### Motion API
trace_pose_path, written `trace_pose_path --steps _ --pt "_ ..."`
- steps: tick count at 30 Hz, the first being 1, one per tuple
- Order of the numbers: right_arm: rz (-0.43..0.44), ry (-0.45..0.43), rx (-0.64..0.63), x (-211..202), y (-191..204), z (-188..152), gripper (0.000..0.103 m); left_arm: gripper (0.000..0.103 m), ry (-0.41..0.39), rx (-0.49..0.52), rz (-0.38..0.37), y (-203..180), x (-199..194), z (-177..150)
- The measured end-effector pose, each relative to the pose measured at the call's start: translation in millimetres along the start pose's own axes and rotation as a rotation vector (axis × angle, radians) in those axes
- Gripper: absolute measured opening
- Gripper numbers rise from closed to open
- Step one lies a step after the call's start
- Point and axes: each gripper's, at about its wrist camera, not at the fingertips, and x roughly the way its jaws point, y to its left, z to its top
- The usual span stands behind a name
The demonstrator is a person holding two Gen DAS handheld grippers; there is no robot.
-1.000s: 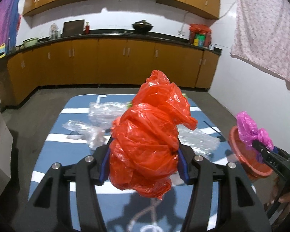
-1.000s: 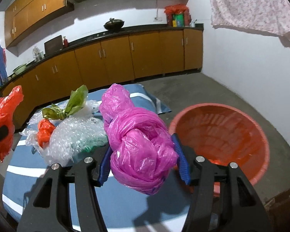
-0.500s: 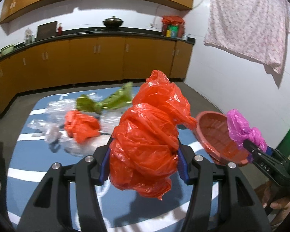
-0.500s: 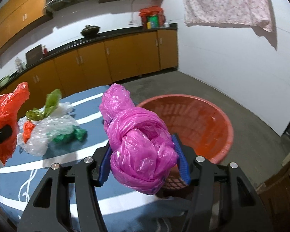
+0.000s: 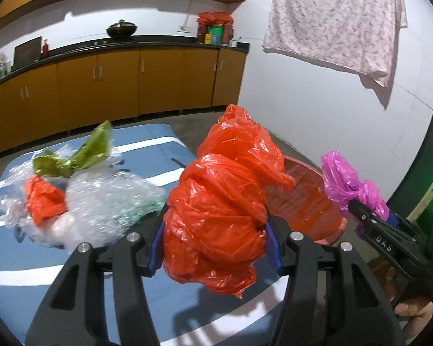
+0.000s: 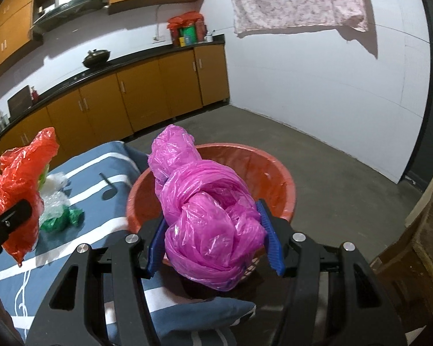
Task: Collect trash
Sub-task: 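Carry the red and pink bags to the basket and release both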
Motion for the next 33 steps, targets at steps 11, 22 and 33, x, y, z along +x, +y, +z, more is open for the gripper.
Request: trace_pose_path --steps 11,22,33 --pt "-0.029 0.022 0.025 12.3 -9.8 -3.2 0.057 0.054 0.037 0.011 -0.026 -6.7 20.4 -1.5" --pt "-0.036 -0.014 0.102 28.7 -17.2 39.5 0.057 0.054 0.047 0.035 -0.096 -26.9 68.2 20.7" --pt "-0.009 -0.025 0.191 51.9 -27.9 57.1 0.059 0.058 0.093 0.071 -0.159 -51.2 120.4 33.5"
